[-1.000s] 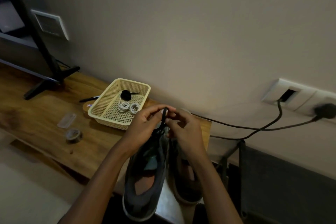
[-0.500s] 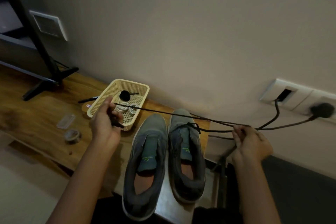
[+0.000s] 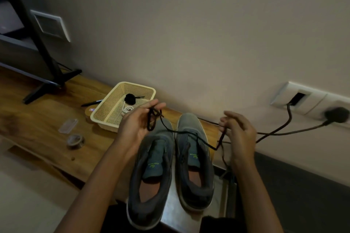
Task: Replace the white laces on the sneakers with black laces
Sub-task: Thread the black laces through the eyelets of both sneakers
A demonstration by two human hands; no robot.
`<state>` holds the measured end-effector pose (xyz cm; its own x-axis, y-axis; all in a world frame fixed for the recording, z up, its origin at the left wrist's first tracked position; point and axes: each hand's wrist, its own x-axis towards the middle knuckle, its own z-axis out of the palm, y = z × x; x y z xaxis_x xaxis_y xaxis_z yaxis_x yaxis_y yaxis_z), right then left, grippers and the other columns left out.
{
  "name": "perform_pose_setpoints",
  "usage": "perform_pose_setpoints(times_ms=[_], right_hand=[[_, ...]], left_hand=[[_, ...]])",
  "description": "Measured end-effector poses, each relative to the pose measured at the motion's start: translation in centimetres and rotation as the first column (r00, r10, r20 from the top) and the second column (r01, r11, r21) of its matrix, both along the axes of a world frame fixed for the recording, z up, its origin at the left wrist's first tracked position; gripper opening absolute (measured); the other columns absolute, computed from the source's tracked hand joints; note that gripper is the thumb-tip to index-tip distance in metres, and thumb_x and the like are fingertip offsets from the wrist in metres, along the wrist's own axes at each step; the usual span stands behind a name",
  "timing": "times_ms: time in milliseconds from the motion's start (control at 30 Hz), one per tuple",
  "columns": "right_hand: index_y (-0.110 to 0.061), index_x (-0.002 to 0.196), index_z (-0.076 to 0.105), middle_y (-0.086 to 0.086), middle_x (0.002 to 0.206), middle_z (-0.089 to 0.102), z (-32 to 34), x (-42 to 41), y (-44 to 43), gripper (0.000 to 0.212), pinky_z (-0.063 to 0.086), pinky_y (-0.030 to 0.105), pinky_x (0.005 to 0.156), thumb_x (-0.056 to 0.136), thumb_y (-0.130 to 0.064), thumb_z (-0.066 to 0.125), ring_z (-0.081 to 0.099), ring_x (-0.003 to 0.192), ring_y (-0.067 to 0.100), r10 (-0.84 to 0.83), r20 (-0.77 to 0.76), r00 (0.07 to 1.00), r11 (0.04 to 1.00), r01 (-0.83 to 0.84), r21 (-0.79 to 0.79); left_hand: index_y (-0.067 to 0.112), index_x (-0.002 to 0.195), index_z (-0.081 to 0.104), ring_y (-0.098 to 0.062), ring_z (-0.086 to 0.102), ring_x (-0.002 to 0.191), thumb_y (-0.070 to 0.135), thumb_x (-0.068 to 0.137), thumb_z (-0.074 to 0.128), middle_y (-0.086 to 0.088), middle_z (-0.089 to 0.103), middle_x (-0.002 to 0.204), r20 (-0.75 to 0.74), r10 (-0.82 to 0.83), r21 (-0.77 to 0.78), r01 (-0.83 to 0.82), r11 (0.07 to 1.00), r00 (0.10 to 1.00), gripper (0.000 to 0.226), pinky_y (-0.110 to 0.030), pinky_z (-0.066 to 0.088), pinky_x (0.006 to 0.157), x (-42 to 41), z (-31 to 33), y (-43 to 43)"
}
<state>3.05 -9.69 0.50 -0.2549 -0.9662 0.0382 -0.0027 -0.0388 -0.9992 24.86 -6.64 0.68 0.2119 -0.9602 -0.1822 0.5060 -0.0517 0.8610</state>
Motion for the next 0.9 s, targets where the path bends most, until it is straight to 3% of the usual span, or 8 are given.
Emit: perform_pose_setpoints(times_ms=[167,267,400,500,567,633,767,900], right_hand=[[-0.023,0.094,0.068,0.002,0.090,0.068,0.2,4.0,0.6,0.024,0.051,0.019,0.071,0.091,-0.003,0.055,0.063,0.083,0.014,0.350,-0.066,0.934,0.937,-0.350,0.018],[-0.034,0.101,0.064,-0.009,0.102,0.067,0.0,4.6,1.0,0.031,0.052,0.019,0.081,0.091,-0.005,0.055,0.063,0.097,0.006,0.499,-0.130,0.857,0.866,-0.499,0.037],[-0.025,0.087,0.069,-0.010,0.083,0.068,-0.1,4.3,1.3,0.023,0.048,0.020,0.072,0.091,-0.007,0.056,0.063,0.084,0.008,0.590,-0.117,0.799,0.808,-0.585,0.074],[-0.021,0.070,0.063,-0.002,0.069,0.060,-0.4,4.3,0.9,0.023,0.043,0.026,0.062,0.089,-0.009,0.059,0.055,0.067,0.011,0.456,-0.136,0.880,0.890,-0.450,0.074],[-0.016,0.069,0.055,0.001,0.063,0.051,-0.5,3.9,0.3,0.025,0.037,0.026,0.055,0.090,-0.004,0.053,0.046,0.059,0.012,0.237,-0.111,0.965,0.971,-0.234,0.040],[-0.012,0.071,0.049,0.009,0.068,0.047,-0.3,3.1,-0.2,0.022,0.034,0.030,0.055,0.090,-0.002,0.046,0.041,0.063,0.020,0.025,-0.062,0.998,1.000,-0.025,0.011],[-0.012,0.070,0.047,0.004,0.062,0.050,-0.5,2.0,-0.5,0.025,0.034,0.030,0.053,0.091,-0.001,0.042,0.040,0.054,0.015,-0.159,0.065,0.985,0.987,0.156,0.037],[-0.015,0.076,0.047,0.003,0.063,0.052,-0.6,1.6,-0.4,0.023,0.034,0.026,0.047,0.094,-0.001,0.042,0.039,0.050,0.013,-0.232,0.100,0.968,0.972,0.227,0.059]], left_hand=[[0.012,0.116,0.058,-0.010,0.066,0.089,0.000,0.093,0.046,-0.006,0.071,0.109,0.172,-0.275,-0.036,0.285,0.958,0.946,0.029,-0.020,0.050,0.067,-1.8,0.3,0.7],[0.010,0.120,0.054,-0.016,0.069,0.090,-0.006,0.087,0.050,-0.013,0.070,0.108,0.113,-0.386,-0.052,0.394,0.918,0.916,0.036,-0.021,0.054,0.066,-2.3,0.4,1.0],[0.013,0.124,0.051,-0.017,0.069,0.092,-0.004,0.077,0.057,-0.014,0.071,0.105,0.103,-0.442,-0.076,0.450,0.890,0.891,0.050,-0.025,0.056,0.074,-1.9,0.5,1.1],[0.017,0.121,0.057,-0.016,0.070,0.089,-0.004,0.076,0.065,-0.012,0.073,0.100,0.281,-0.340,-0.020,0.360,0.933,0.897,0.051,-0.022,0.056,0.073,-1.3,0.1,0.9],[0.016,0.110,0.065,-0.012,0.071,0.079,-0.004,0.079,0.068,-0.011,0.074,0.094,0.511,-0.160,0.017,0.176,0.984,0.844,0.037,-0.019,0.056,0.068,-0.9,-0.5,0.6],[0.017,0.095,0.068,-0.008,0.071,0.070,-0.001,0.083,0.067,-0.012,0.074,0.091,0.582,0.043,-0.014,-0.043,0.999,0.812,0.022,-0.016,0.054,0.061,-0.5,-1.3,0.3],[0.016,0.100,0.067,0.002,0.064,0.063,0.005,0.089,0.061,0.000,0.070,0.086,0.438,0.312,-0.032,-0.332,0.943,0.843,0.017,-0.009,0.046,0.050,0.3,-1.7,-0.2],[0.008,0.110,0.064,-0.005,0.066,0.079,0.009,0.096,0.052,-0.005,0.070,0.097,0.157,0.378,0.078,-0.393,0.916,0.912,0.018,-0.012,0.051,0.057,0.9,-1.8,-0.5]])
